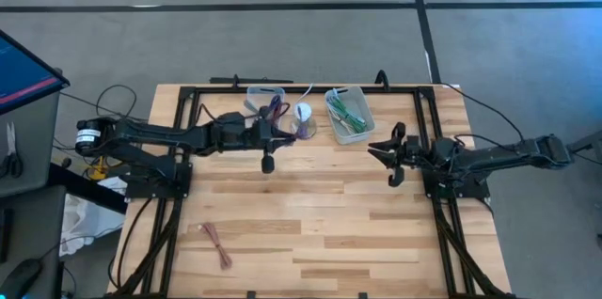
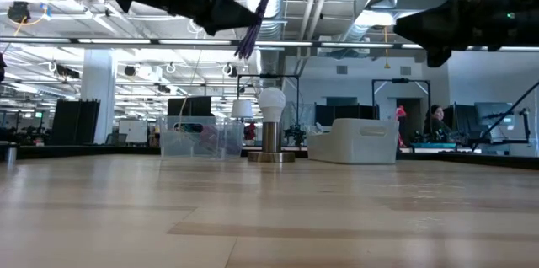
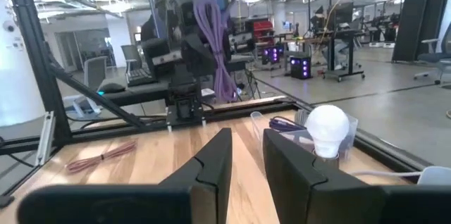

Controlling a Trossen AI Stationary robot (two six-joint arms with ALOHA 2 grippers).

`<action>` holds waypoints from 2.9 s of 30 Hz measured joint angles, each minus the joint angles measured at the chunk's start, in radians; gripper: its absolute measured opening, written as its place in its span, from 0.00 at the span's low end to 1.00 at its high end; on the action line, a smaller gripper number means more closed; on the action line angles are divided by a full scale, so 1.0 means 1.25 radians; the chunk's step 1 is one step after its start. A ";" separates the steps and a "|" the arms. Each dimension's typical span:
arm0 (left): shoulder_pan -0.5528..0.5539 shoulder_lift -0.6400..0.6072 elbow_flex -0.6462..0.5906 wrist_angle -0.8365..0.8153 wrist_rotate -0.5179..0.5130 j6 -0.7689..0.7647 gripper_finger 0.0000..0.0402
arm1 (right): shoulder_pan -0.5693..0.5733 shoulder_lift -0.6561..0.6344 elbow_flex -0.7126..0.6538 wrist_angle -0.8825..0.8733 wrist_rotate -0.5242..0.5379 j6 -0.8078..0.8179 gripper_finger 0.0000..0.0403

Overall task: Pick & Place USB Port
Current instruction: Put the purple charger cable into the gray bin

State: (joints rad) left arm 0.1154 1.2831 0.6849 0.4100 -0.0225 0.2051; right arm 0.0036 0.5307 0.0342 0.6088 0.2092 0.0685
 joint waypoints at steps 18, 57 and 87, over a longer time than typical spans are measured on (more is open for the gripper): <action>0.003 0.000 0.000 0.039 0.038 -0.002 0.07 | -0.047 0.508 0.203 0.278 -0.044 -0.096 0.18; 0.008 0.014 -0.001 0.050 0.057 0.000 0.06 | -0.097 0.785 0.482 0.356 -0.211 -0.073 0.37; 0.008 0.014 0.000 0.051 0.057 -0.003 0.06 | -0.097 0.888 0.629 0.217 -0.210 -0.079 0.27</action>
State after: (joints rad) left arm 0.1249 1.3006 0.6846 0.4742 0.0489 0.2018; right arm -0.1176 1.6408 0.8203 0.8795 -0.0532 -0.0306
